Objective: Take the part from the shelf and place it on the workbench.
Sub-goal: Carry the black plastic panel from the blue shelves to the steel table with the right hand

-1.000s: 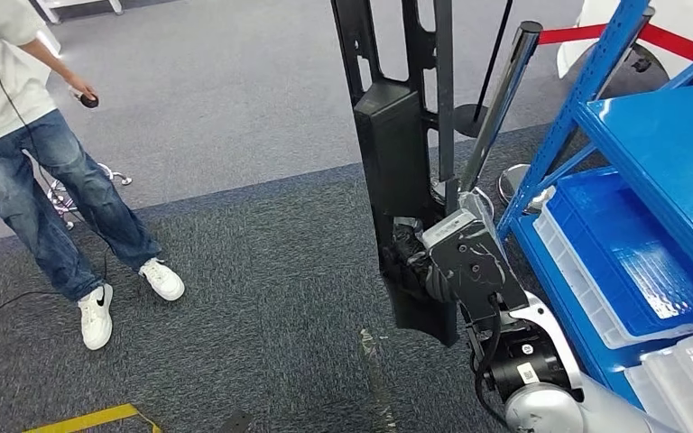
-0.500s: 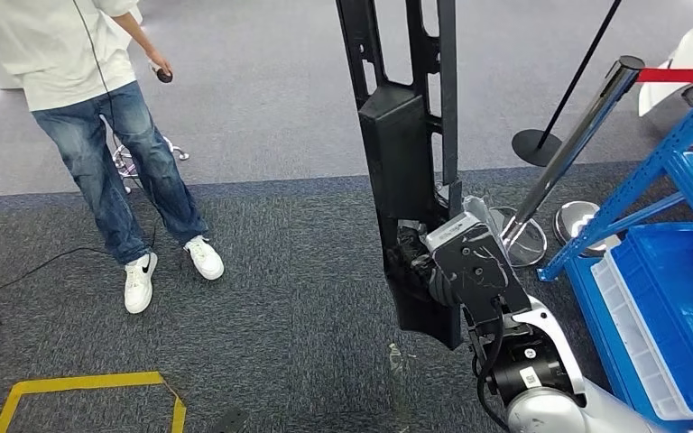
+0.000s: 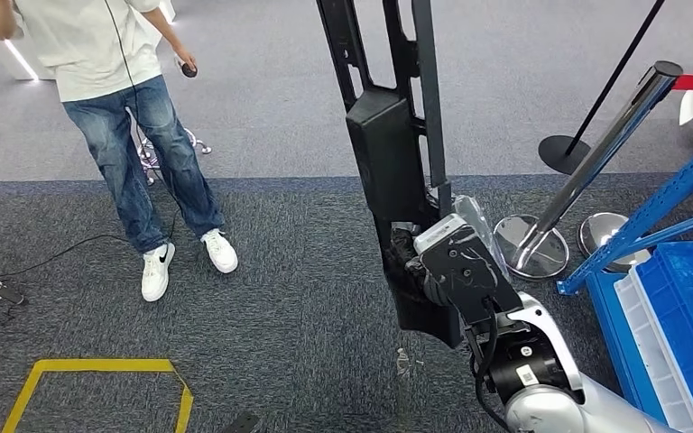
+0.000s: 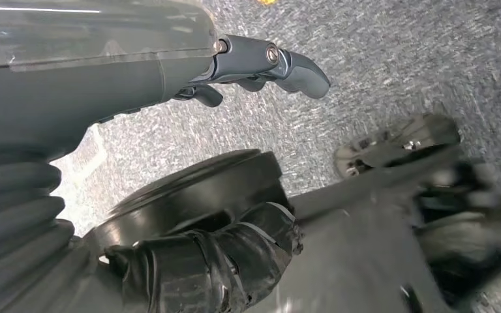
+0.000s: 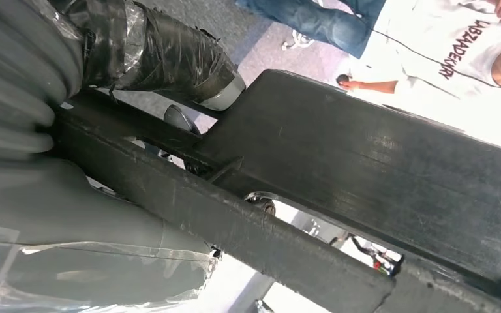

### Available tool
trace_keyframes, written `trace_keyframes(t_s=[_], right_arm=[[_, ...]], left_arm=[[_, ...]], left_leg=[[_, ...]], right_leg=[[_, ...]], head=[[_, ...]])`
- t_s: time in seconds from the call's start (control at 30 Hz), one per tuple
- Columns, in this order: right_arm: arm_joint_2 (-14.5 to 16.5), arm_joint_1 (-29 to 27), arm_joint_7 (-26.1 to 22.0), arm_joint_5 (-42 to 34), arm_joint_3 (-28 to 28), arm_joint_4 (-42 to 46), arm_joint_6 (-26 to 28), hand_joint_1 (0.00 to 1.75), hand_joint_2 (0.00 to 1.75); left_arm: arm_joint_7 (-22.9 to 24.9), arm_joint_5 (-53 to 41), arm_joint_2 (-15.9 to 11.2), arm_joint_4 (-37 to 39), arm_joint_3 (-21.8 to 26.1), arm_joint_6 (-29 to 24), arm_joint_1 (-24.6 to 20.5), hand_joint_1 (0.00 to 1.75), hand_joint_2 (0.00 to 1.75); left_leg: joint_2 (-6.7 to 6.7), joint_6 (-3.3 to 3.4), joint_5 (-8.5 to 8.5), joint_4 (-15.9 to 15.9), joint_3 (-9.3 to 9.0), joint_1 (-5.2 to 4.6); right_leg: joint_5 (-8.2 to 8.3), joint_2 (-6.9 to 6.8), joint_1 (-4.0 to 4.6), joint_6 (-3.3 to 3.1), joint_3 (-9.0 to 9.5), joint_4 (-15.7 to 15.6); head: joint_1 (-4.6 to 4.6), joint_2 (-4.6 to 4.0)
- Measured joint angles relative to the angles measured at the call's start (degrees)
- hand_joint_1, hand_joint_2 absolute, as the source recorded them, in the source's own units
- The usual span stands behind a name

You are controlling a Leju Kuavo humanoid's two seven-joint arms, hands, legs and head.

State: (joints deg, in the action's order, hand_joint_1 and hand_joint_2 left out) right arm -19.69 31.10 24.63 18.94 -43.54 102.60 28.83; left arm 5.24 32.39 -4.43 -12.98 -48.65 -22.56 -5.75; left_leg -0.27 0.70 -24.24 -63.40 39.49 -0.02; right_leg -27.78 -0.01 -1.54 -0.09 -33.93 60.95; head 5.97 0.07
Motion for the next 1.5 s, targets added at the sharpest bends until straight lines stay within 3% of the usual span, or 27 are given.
trace_keyframes(t_s=[0.07, 0.2, 0.27, 0.33, 0.37, 0.4, 0.43, 0.47, 0.53, 0.7, 0.77, 0.83, 0.87, 0.9, 0.93, 1.0, 1.07, 1.17, 1.23, 1.33, 1.37, 1.4, 1.43, 1.5], right_arm=[[0.0, 0.1, 0.2, 0.2, 0.0, 0.0, 0.0, 1.54, 1.75], [0.0, 0.1, 0.4, 0.5, 0.0, 0.0, 0.0, 1.54, 1.75], [0.0, 0.2, 0.4, 0.7, 0.0, 0.0, 0.0, 1.54, 1.75], [0.0, 0.0, 0.4, 0.8, 0.0, 0.0, 0.0, 1.54, 1.75], [0.0, -0.1, 0.4, 0.8, 0.0, -0.1, -0.1, 1.54, 1.75], [0.0, -0.1, 0.4, 0.8, 0.0, -0.1, -0.1, 1.54, 1.75], [0.0, -0.2, 0.4, 0.8, 0.0, -0.2, -0.1, 1.54, 1.75], [0.0, -0.2, 0.4, 0.8, 0.0, -0.2, -0.2, 1.54, 1.75], [-0.1, -0.1, 0.5, 0.8, -0.1, -0.3, -0.6, 1.54, 1.75], [-0.1, -0.2, 0.6, 1.0, -0.1, -0.3, -1.1, 1.54, 1.75], [-0.2, -0.1, 0.6, 1.1, -0.1, -0.3, -1.1, 1.54, 1.75], [-0.2, -0.2, 0.6, 1.1, -0.1, -0.3, -1.1, 1.54, 1.75], [-0.2, -0.2, 0.6, 1.1, -0.1, -0.3, -1.1, 1.54, 1.75], [-0.2, -0.3, 0.6, 1.1, -0.1, -0.3, -1.1, 1.54, 1.75], [-0.1, -0.3, 0.6, 1.1, -0.1, -0.3, -1.1, 1.54, 1.75], [-0.1, -0.3, 0.7, 1.1, -0.1, -0.3, -1.1, 1.54, 1.75], [-0.1, -0.3, 0.7, 1.1, -0.1, -0.3, -1.1, 1.54, 1.75], [-0.2, -0.3, 0.8, 1.1, -0.1, -0.3, -1.1, 1.54, 1.75], [-0.2, -0.3, 0.8, 1.1, -0.1, -0.3, -1.1, 1.54, 1.75], [-0.2, -0.5, 0.9, 0.9, -0.1, -0.3, -1.0, 1.54, 1.75], [-0.2, -0.6, 0.9, 0.9, -0.1, -0.3, -1.0, 1.54, 1.75], [-0.2, -0.7, 0.9, 0.9, -0.1, -0.3, -1.0, 1.54, 1.75], [-0.2, -0.7, 0.9, 0.8, -0.1, -0.3, -1.0, 1.54, 1.75], [-0.2, -0.7, 1.0, 0.8, -0.1, -0.4, -1.0, 1.54, 1.75]], left_arm=[[0.1, 0.0, -0.1, 0.0, 0.0, 0.0, -0.1, 0.00, 1.75], [0.3, 0.0, -0.3, 0.0, 0.0, 0.1, 0.0, 0.00, 1.75], [0.4, 0.0, -0.3, 0.0, 0.0, 0.2, 0.1, 0.00, 1.75], [0.4, 0.0, -0.3, 0.0, 0.0, 0.3, -0.1, 0.00, 1.75], [0.4, 0.0, -0.3, 0.0, 0.0, 0.4, -0.1, 0.00, 1.75], [0.4, 0.0, -0.3, 0.0, 0.0, 0.5, -0.1, 0.00, 1.75], [0.4, 0.0, -0.3, 0.0, 0.0, 0.5, -0.1, 0.00, 1.75], [0.4, 0.0, -0.3, 0.0, 0.0, 0.6, 0.0, 0.00, 1.75], [0.5, 0.0, -0.3, 0.0, 0.0, 0.6, 0.0, 0.00, 1.75], [0.6, 0.0, -0.3, 0.0, -0.1, 0.4, 0.0, 0.00, 1.75], [0.7, 0.0, -0.3, 0.0, -0.1, 0.2, -0.1, 0.00, 1.75], [1.0, 0.0, -0.2, 0.0, -0.1, -0.1, -0.1, 0.00, 1.75], [1.2, 0.0, -0.2, 0.0, -0.1, -0.3, 0.0, 0.00, 1.75], [1.3, 0.0, -0.2, 0.0, -0.1, -0.4, 0.0, 0.00, 1.75], [1.4, 0.0, -0.2, 0.0, -0.1, -0.5, 0.0, 0.00, 1.75], [1.5, 0.0, -0.3, 0.0, -0.1, -0.7, 0.0, 0.00, 1.75], [1.6, -0.1, -0.3, 0.0, -0.2, -0.9, -0.1, 0.00, 1.75], [1.9, -0.1, -0.4, 0.0, -0.2, -1.0, -0.1, 0.00, 1.75], [1.9, -0.1, -0.4, 0.0, -0.3, -0.8, 0.0, 0.00, 1.75], [1.6, 0.0, -0.4, 0.0, -0.3, -0.3, -0.1, 0.00, 1.75], [1.6, 0.0, -0.4, 0.0, -0.3, -0.2, -0.2, 0.00, 1.75], [1.5, 0.0, -0.4, 0.0, -0.3, -0.2, -0.2, 0.00, 1.75], [1.5, 0.0, -0.4, 0.0, -0.3, -0.1, -0.1, 0.00, 1.75], [1.5, 0.0, -0.4, 0.0, -0.4, 0.0, -0.1, 0.00, 1.75]], left_leg=[[0.13, 0.51, 0.34, 3.7, -1.91, -0.54], [-0.11, 1.53, 0.55, 6.1, -3.86, -0.60], [-0.08, 2.05, 0.58, 7.1, -4.99, -0.44], [-0.11, 2.50, 0.11, 6.9, -5.32, -0.52], [-0.19, 2.59, -0.24, 6.7, -5.43, -0.54], [-0.32, 2.55, -0.66, 6.3, -5.57, -0.50], [-0.47, 2.40, -1.14, 5.9, -5.76, -0.41], [-0.61, 2.17, -1.75, 5.4, -5.92, -0.32], [-0.85, 1.53, -2.94, 4.0, -5.77, -0.41], [-0.80, 0.33, -4.41, 2.4, -5.38, -0.38], [-0.45, -0.34, -6.53, -2.2, -3.08, -0.13], [-0.23, -0.83, -8.67, -9.3, 1.17, 0.13], [-0.18, -0.90, -8.66, -11.5, 2.86, 0.19], [-0.15, -0.83, -7.61, -11.7, 3.62, 0.20], [-0.15, -0.64, -5.62, -9.8, 3.26, 0.18], [-0.14, -0.04, -1.26, -2.3, 0.39, 0.00], [-0.14, 0.48, 0.35, 3.0, -1.98, -0.44], [-0.20, 1.17, 0.32, 4.8, -2.88, -0.63], [-0.13, 1.82, 0.73, 6.2, -3.86, -0.41], [-0.05, 2.59, 0.59, 6.7, -4.47, -0.50], [-0.08, 2.70, 0.37, 6.5, -4.47, -0.56], [-0.13, 2.73, 0.11, 6.3, -4.49, -0.58], [-0.20, 2.66, -0.16, 5.9, -4.51, -0.54], [-0.36, 2.22, -0.96, 4.9, -4.47, -0.42]], right_leg=[[-0.11, -0.15, 0.01, 0.51, 0.22, -0.4], [-0.71, -0.26, 0.00, 1.68, 0.77, -0.5], [-2.92, -0.13, 0.18, 1.66, -1.68, 4.5], [-5.11, -0.04, 0.36, 1.67, -6.04, 11.5], [-4.95, -0.04, 0.36, 1.76, -7.54, 13.2], [-3.74, -0.05, 0.32, 1.85, -8.07, 12.9], [-1.67, -0.05, 0.24, 1.95, -7.50, 10.6], [0.62, -0.05, 0.12, 2.03, -6.31, 7.1], [2.80, 0.06, 0.07, 1.90, -3.91, 1.6], [2.15, 0.20, 0.15, 0.33, -2.82, 0.2], [1.87, 0.06, 0.00, -0.20, -2.19, 0.1], [1.50, -0.03, 0.08, -0.43, -1.75, 0.0], [1.30, -0.02, 0.12, -0.45, -1.54, 0.0], [1.10, 0.01, 0.14, -0.44, -1.29, 0.0], [0.90, 0.04, 0.15, -0.42, -0.97, 0.0], [0.50, 0.08, 0.14, -0.29, -0.31, -0.1], [0.35, 0.13, 0.18, 0.13, 0.01, -0.5], [0.43, 0.11, 0.14, 1.08, 0.28, -1.3], [-0.83, 0.07, 0.23, 1.43, -0.31, 0.3], [-5.17, 0.09, 0.45, 1.44, -5.08, 9.8], [-5.70, 0.09, 0.46, 1.50, -6.59, 12.3], [-5.26, 0.08, 0.44, 1.57, -7.32, 13.2], [-3.81, 0.07, 0.41, 1.63, -6.96, 11.9], [-0.24, 0.07, 0.31, 1.65, -4.06, 5.4]], head=[[0.01, 0.00], [-0.13, 0.00], [-0.38, 0.00], [-0.50, 0.00], [-0.51, 0.00], [-0.51, 0.00], [-0.54, 0.00], [-0.57, 0.00], [-0.77, 0.00], [-0.68, 0.00], [-0.38, 0.00], [-0.24, 0.00], [-0.25, 0.00], [-0.21, 0.00], [-0.22, 0.00], [-0.25, 0.00], [-0.26, 0.00], [-0.31, 0.00], [-0.43, 0.00], [-0.66, 0.00], [-0.69, 0.00], [-0.69, 0.00], [-0.71, 0.00], [-0.73, 0.00]])
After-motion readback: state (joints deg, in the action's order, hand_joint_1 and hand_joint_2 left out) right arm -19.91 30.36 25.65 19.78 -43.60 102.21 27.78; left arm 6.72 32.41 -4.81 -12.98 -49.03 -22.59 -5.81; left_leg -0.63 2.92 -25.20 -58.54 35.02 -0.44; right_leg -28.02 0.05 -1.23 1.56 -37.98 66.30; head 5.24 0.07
